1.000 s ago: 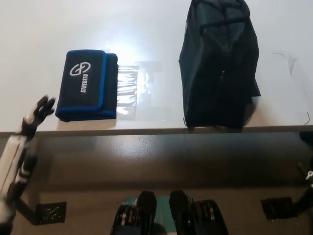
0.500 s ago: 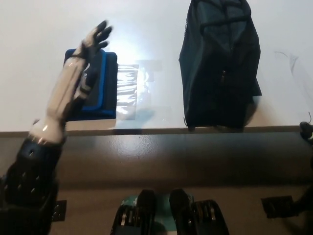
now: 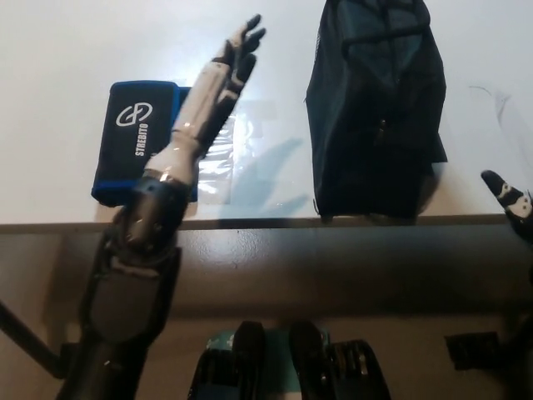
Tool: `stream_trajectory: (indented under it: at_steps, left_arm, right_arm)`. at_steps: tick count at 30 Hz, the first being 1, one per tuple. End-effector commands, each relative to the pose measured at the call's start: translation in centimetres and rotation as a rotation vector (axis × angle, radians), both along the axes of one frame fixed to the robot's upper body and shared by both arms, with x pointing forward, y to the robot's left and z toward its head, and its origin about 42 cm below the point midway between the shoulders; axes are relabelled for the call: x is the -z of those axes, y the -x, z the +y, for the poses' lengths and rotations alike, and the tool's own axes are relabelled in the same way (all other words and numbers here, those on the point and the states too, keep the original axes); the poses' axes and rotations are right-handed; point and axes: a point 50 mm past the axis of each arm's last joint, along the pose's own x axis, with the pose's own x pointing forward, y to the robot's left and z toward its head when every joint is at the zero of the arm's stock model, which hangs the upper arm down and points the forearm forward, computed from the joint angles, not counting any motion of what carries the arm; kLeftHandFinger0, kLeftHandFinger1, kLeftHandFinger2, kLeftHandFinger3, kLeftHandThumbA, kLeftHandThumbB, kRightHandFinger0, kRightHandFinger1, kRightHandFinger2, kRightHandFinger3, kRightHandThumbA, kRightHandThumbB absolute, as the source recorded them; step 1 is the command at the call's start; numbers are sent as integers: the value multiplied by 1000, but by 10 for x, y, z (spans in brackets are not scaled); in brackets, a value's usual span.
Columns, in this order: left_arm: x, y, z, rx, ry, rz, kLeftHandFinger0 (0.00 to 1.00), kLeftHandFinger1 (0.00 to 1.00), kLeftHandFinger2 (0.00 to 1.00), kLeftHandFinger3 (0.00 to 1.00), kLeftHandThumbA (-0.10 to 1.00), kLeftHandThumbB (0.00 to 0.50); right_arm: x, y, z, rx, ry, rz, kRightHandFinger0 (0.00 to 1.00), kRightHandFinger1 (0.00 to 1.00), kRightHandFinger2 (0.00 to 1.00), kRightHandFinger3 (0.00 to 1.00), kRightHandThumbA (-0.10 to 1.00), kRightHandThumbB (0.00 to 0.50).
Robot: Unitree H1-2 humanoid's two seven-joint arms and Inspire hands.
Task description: Use both hands to pick up the lunch bag on the right hand side and smoothly move it near the note book on the left hand side
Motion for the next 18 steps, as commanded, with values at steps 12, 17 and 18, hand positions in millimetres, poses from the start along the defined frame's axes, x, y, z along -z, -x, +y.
stream_trajectory:
  at_steps: [12, 17, 18]
  left_arm:
    - [-4, -36, -55, 17, 72, 66, 1000, 1000, 1000, 1000, 1000, 227]
    - [-6, -41, -60, 24, 74, 61, 1000, 1000, 1000, 1000, 1000, 246]
    - [-5, -42, -61, 25, 73, 65, 1000, 1000, 1000, 1000, 1000, 249]
  right_arm:
    - [-30, -86, 17, -144, -36, 66, 1000, 1000, 1000, 1000, 1000, 225]
    - [-41, -107, 29, -193, -74, 72, 1000, 1000, 1000, 1000, 1000, 218]
    - [-43, -114, 33, -210, -112, 84, 1000, 1000, 1000, 1000, 1000, 227]
